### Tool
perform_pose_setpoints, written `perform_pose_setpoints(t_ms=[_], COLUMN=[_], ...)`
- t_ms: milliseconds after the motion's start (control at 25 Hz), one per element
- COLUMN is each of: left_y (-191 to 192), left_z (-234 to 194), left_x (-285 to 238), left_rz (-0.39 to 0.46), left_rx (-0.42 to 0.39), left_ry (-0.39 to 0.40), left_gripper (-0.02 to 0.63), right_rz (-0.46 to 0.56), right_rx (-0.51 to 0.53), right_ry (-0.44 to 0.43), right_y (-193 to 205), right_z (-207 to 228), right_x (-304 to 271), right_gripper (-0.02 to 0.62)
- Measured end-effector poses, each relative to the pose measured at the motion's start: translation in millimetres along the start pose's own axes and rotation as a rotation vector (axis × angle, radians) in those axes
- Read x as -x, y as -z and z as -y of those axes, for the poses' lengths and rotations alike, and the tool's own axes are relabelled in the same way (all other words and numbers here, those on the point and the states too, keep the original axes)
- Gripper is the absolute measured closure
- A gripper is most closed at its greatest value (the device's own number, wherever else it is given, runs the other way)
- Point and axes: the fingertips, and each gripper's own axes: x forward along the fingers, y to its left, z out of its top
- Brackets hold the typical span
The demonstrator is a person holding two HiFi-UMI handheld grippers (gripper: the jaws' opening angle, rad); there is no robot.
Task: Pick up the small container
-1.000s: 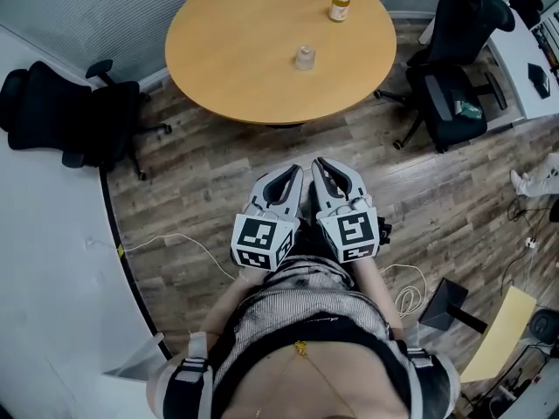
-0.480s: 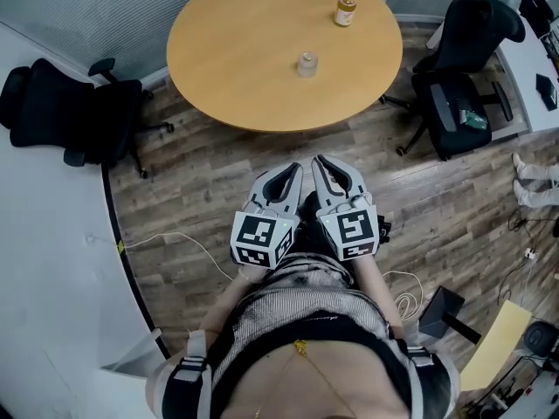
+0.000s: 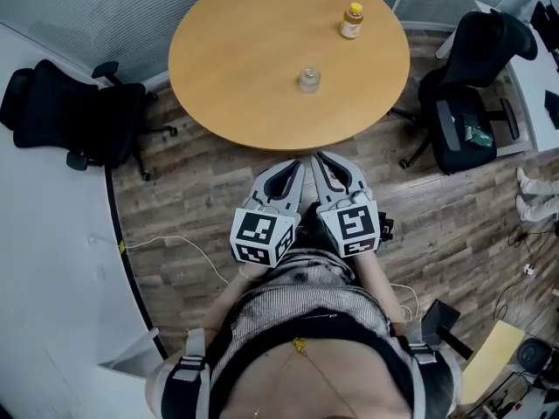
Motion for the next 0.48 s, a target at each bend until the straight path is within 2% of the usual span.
perform_pose_setpoints(t_ms=[480], left_y=[-17], left_z=[-11], left_x=[-44], left_rz=[-0.005], left_rx=[0.036], left_ry=[-0.03], left_gripper=[0.578], right_rz=[-0.011], right_rx=[0.008], right_ry=[-0.051], right_y=[-10], right_z=[36], right_x=[-31], right_gripper=[0.561])
